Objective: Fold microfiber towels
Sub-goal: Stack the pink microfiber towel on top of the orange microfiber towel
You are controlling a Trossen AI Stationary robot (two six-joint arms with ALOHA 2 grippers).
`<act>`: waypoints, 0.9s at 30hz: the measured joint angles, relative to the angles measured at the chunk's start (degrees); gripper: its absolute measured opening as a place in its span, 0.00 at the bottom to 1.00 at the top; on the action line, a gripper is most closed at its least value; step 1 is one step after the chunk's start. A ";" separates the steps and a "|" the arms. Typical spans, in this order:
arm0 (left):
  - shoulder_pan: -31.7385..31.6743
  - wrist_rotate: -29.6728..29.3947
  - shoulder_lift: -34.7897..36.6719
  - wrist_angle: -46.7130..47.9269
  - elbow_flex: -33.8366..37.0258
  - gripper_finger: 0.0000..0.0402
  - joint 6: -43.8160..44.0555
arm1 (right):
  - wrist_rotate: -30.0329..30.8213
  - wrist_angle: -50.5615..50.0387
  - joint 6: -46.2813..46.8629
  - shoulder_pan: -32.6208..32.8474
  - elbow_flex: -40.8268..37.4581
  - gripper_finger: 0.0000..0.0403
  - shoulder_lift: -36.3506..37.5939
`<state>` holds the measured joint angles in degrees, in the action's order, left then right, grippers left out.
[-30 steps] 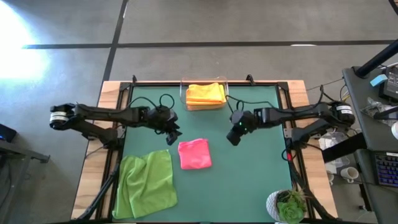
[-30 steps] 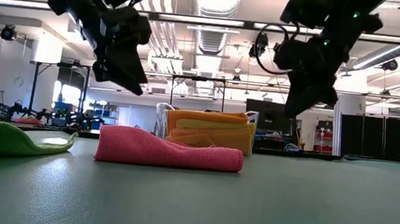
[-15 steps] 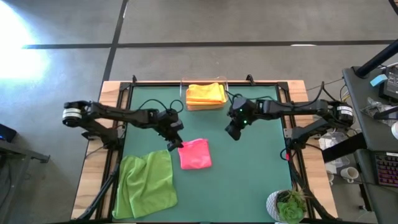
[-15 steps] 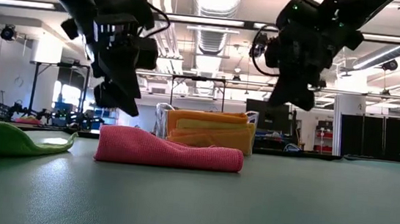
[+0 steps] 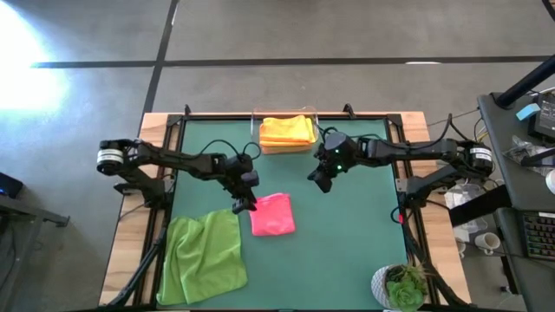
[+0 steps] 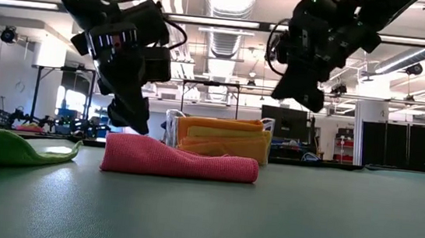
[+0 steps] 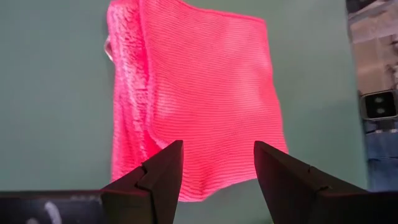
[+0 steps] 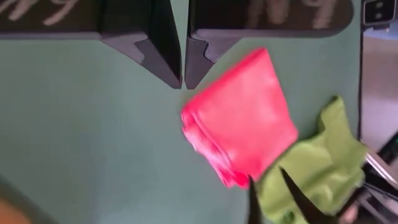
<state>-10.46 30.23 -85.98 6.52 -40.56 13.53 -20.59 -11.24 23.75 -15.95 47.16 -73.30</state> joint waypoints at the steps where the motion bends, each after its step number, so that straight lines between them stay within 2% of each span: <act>1: 0.00 -0.64 -0.19 -0.01 0.00 0.45 -0.64 | 0.17 1.39 -0.45 0.23 0.02 0.03 0.00; 7: 0.36 -3.36 -2.86 -0.06 0.00 0.45 -3.79 | 5.62 4.98 -0.80 2.56 0.04 0.03 0.00; 10: 0.50 -6.59 -4.81 0.03 0.02 0.45 -4.93 | 6.06 5.08 -0.51 2.70 0.04 0.03 0.00; 13: 0.44 -7.22 -5.50 -0.12 0.01 0.45 -5.08 | 6.07 5.11 -0.38 2.72 0.04 0.03 0.00; 20: 0.72 -7.93 -2.03 0.12 -0.02 0.45 -5.02 | 6.07 5.13 1.33 2.72 0.04 0.03 0.00; 27: 0.72 -13.91 -0.47 0.58 -0.02 0.45 -6.03 | 6.07 5.13 3.89 2.72 -0.15 0.03 0.00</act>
<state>-9.74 16.32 -86.45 7.10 -40.58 7.50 -14.52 -6.11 27.64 -13.23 47.01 -73.30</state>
